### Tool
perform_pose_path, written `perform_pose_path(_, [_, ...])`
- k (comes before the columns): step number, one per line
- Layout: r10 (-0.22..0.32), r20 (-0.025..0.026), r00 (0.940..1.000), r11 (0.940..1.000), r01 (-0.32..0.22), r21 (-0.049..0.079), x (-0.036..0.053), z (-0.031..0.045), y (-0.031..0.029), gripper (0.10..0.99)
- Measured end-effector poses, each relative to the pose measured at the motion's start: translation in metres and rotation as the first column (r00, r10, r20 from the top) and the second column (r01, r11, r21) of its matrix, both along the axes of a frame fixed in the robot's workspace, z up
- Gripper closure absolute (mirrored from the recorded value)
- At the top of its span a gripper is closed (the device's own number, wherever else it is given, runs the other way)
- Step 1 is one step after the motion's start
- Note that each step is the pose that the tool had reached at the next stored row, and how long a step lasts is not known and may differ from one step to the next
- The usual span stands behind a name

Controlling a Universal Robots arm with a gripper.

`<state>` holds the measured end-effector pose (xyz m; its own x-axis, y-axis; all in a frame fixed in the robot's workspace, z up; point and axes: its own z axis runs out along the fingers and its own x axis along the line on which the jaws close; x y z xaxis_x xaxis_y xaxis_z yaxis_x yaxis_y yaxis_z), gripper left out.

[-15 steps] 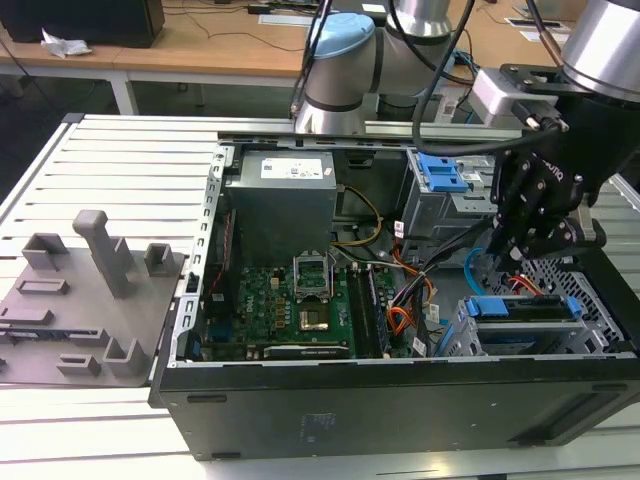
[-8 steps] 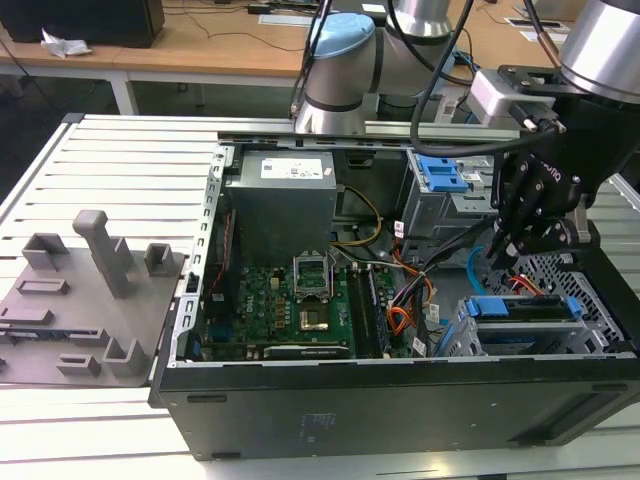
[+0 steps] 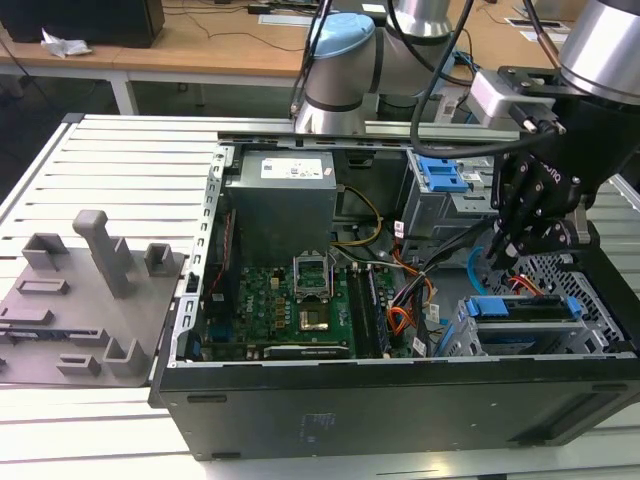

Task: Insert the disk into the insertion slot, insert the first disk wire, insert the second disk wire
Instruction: 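Insert the second disk wire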

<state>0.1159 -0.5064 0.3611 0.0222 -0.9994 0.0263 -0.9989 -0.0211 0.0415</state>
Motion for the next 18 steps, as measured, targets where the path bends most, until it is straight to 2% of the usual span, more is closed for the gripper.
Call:
perform_pose_path(4, [0.0, 0.0, 1.0, 1.0, 0.0, 0.0, 0.0, -0.0002, -0.0086, 0.925])
perform_pose_path(8, [-0.015, 0.0, 0.9999, 0.9999, 0.015, -0.001, 0.0011, -0.0017, -0.0094, 0.925])
perform_pose_path(11, [-0.064, 0.0001, 0.998, 0.998, 0.064, 0.0, 0.0011, -0.0032, -0.0094, 0.925])
perform_pose_path(12, [-0.079, 0.0, 0.9968, 0.9968, 0.079, 0.0, 0.0021, -0.004, -0.0094, 0.925])
perform_pose_path(18, [-0.082, -0.0012, 0.9966, 0.9966, 0.082, 0.003, 0.0129, -0.0103, -0.0115, 0.925])
